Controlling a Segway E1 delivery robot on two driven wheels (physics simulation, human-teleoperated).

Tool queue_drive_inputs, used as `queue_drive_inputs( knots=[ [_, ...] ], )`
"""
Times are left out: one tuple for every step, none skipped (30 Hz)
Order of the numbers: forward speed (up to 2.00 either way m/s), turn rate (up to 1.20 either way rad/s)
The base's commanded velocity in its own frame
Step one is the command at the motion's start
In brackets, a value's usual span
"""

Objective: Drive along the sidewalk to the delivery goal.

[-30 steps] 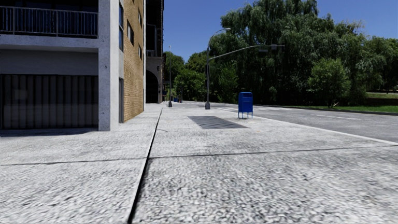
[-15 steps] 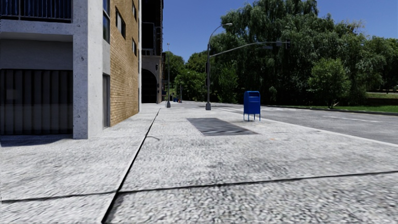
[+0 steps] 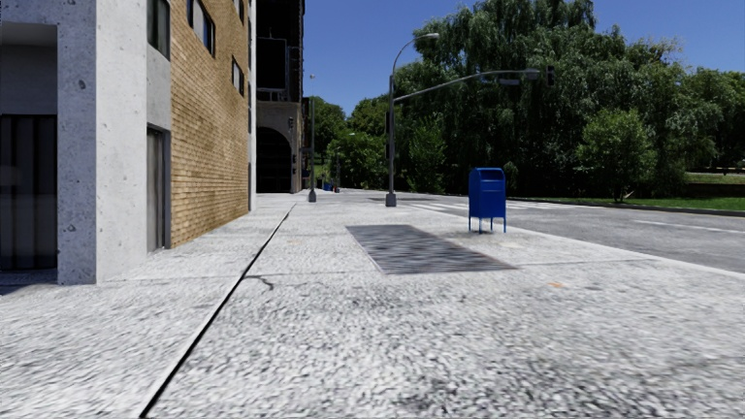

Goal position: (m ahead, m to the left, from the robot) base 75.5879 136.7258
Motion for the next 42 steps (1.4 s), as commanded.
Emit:
queue_drive_inputs(
  knots=[
    [1.94, 0.00],
    [1.94, 0.00],
    [1.96, 0.00],
    [1.96, 0.00],
    [1.97, 0.00],
    [1.97, 0.00],
    [1.97, 0.00],
    [1.97, 0.00],
    [1.97, 0.00],
    [1.98, 0.00],
    [1.98, 0.00],
    [1.98, 0.00],
    [1.98, 0.00],
    [1.98, 0.00],
    [1.98, 0.00],
    [1.98, 0.00],
    [1.98, 0.00],
    [1.98, 0.00],
    [1.98, 0.00],
    [1.98, 0.00],
    [1.98, 0.00],
    [1.98, 0.00],
    [1.98, 0.00],
    [1.98, 0.00],
    [1.98, 0.00],
    [1.99, 0.00],
    [1.99, 0.00],
    [1.99, 0.00],
    [1.99, 0.00],
    [2.00, 0.00],
    [2.00, 0.00],
    [2.00, 0.00],
    [2.00, 0.00],
    [2.00, 0.00],
    [2.00, 0.00],
    [2.00, 0.00],
    [2.00, 0.00],
    [2.00, 0.08],
    [2.00, 0.08],
    [2.00, 0.17],
    [2.00, 0.30],
    [2.00, 0.35]
  ],
)
